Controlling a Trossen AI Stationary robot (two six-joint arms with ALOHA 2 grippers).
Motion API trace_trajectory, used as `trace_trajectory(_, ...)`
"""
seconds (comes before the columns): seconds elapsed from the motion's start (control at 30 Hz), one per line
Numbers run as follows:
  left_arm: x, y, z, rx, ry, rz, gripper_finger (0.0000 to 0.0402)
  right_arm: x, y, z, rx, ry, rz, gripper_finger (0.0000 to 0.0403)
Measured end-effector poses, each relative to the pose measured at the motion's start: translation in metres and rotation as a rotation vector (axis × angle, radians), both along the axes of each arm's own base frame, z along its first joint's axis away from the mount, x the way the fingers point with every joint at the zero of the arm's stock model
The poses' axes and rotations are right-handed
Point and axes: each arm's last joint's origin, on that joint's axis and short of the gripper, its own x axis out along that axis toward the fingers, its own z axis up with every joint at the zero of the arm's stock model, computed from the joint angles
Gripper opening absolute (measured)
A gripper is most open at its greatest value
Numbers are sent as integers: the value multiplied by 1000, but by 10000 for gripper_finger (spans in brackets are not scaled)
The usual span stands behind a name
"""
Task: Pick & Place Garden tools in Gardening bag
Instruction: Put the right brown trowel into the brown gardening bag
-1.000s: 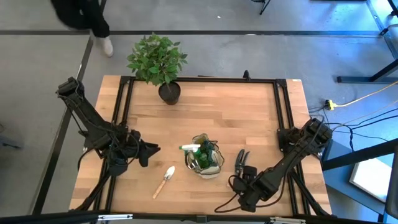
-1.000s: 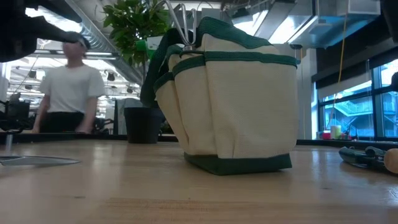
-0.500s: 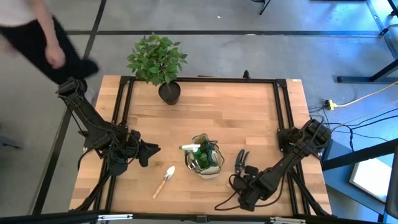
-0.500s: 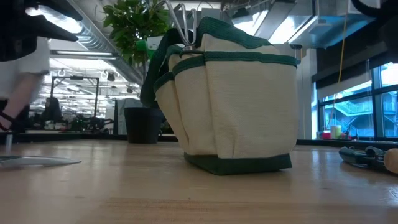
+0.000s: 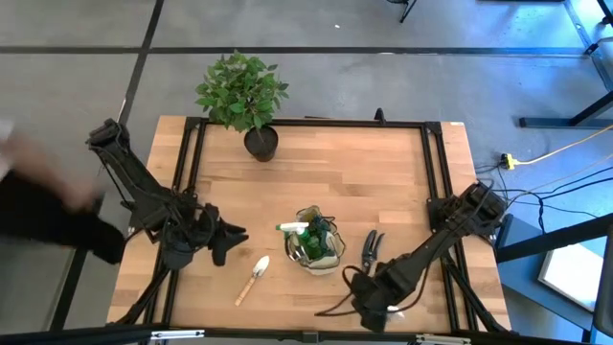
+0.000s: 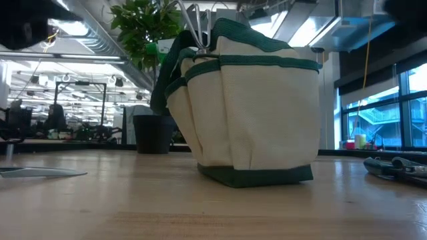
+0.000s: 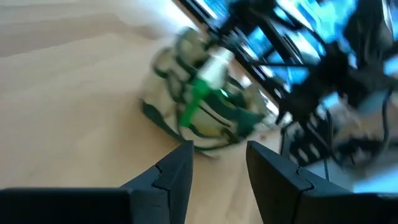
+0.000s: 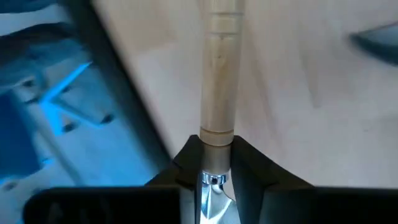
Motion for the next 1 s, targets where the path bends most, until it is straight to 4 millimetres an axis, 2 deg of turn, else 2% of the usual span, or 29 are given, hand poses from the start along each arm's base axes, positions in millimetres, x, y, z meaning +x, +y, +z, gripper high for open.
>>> trace_trajectory(0.2, 3, -8, 20, 71, 33, -184, 143, 18, -1, 51, 191, 141, 15, 54)
trace_trajectory(0.43, 6, -13, 38, 105, 23, -302, 143, 50, -29, 125, 368, 147, -65, 54)
trace_trajectory(0.57, 10, -19, 41, 99, -2, -317, 143, 70, -50, 162, 431, 19, -125, 54)
trace_trajectory(0.7, 17, -26, 44, 79, -76, -265, 143, 83, -72, 192, 397, -163, -193, 54)
trace_trajectory(1.0, 32, -41, 43, 65, -181, -188, 143, 100, -102, 238, 330, -512, -327, 54)
